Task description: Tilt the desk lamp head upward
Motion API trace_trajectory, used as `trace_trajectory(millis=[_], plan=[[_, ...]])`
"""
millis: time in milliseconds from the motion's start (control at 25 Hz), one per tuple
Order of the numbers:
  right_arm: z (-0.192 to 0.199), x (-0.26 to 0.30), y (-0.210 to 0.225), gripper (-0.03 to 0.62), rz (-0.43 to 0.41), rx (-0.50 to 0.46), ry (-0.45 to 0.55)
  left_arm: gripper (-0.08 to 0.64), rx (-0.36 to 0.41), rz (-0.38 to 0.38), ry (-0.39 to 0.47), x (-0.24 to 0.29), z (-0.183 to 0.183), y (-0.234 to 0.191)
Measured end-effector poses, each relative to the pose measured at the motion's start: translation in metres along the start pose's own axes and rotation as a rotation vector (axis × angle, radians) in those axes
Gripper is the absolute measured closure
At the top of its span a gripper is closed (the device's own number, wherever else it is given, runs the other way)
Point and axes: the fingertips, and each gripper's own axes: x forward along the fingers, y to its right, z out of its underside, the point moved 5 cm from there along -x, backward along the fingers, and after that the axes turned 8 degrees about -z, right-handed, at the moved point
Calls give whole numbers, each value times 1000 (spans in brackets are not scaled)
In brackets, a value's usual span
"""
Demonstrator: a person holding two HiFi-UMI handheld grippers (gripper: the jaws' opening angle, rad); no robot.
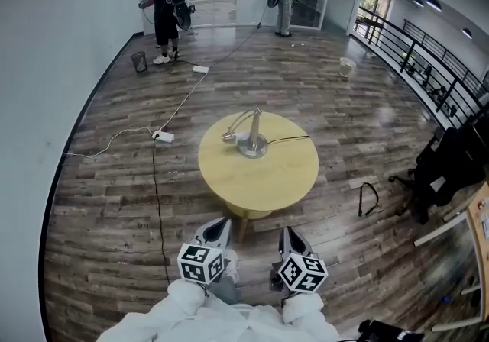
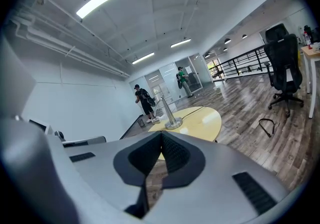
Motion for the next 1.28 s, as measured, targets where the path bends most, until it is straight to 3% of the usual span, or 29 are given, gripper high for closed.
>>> trace_trajectory(millis=[440,1080,1280], plan=[[-31,103,10,580,-11,-24,-28,560,-28,-4,4,84,-34,-50],[-87,272,37,580,-11,-14,-26,560,3,-2,-22,220,-97,-128],[-96,299,37,580,-19,-15,-25,560,5,-2,-27,246,-108,-144]])
